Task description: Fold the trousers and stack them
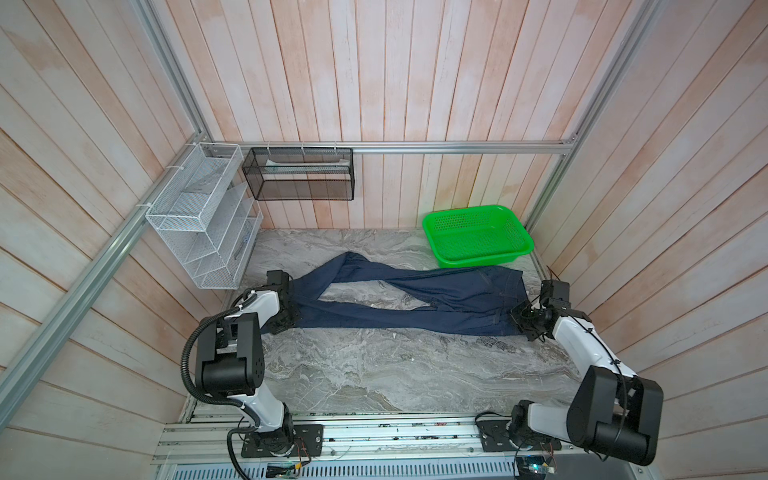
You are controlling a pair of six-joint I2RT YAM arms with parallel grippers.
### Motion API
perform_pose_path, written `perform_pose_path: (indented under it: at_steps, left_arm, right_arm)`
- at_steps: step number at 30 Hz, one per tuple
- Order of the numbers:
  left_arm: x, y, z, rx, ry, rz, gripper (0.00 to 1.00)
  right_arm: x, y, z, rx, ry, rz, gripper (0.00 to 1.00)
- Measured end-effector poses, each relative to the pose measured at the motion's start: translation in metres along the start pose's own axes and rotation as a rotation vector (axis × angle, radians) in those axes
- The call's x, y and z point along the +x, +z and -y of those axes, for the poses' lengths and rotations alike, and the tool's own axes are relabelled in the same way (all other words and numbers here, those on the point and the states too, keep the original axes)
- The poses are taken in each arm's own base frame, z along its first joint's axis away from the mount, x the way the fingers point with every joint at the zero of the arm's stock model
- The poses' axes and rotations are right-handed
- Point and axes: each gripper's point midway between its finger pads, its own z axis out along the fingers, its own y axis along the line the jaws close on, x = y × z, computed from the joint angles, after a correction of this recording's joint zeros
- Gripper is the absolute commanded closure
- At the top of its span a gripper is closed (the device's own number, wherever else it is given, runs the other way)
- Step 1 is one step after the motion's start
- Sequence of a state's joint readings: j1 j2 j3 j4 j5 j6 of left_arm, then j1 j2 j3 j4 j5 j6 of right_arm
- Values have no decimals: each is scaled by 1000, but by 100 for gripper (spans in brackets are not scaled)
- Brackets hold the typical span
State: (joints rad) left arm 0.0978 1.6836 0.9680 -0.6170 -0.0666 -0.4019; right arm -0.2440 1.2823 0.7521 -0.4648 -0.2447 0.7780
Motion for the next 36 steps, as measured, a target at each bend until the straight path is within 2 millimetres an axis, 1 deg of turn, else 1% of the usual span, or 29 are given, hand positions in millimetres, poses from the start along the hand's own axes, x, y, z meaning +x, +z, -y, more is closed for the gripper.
perform_pose_path:
  at_steps: [2, 5, 8, 10, 12, 14, 22, 27, 29, 30, 31, 32, 33, 34, 36]
  left_arm:
    - [-2, -5, -2, -7, -1, 12, 100]
    - [-8, -27, -4, -6, -2, 56, 100]
    - [-22, -68, -6, 11, -5, 153, 100]
    - [-27, -93, -10, 21, -9, 208, 100]
    - [-26, -112, -16, 23, -13, 245, 100]
    - [-20, -127, -22, 25, -12, 260, 100]
    - [7, -167, -29, 51, 1, 272, 100]
    - [19, -182, -31, 67, 6, 278, 100]
    - [24, -185, -33, 69, 4, 276, 100]
    - [26, -187, -34, 70, 4, 277, 96]
    - [28, -189, -35, 70, 4, 278, 90]
    - [30, -190, -36, 70, 6, 279, 79]
    - [32, -192, -37, 68, 8, 279, 64]
    - [34, -194, -39, 65, 7, 281, 54]
    - [37, -197, -41, 60, 6, 281, 48]
  right_arm:
    - [0, -2, -1, -4, -1, 3, 92]
    - [1, -8, -2, -10, -6, 10, 92]
    - [5, -16, 0, -8, -18, 9, 91]
    - [8, -22, 1, -4, -27, 11, 91]
    - [10, -28, 3, -3, -34, 17, 91]
    - [16, -32, 8, 5, -43, 19, 91]
    - [50, -39, 45, 76, -41, -27, 89]
    - [66, -53, 57, 90, -50, -31, 86]
    - [72, -59, 59, 86, -64, -26, 82]
    - [76, -62, 58, 87, -77, -22, 79]
    - [81, -65, 57, 88, -93, -23, 77]
    - [85, -66, 56, 89, -108, -29, 74]
    - [88, -68, 56, 93, -115, -36, 69]
    - [88, -70, 56, 103, -114, -39, 64]
    - [87, -73, 58, 125, -112, -38, 59]
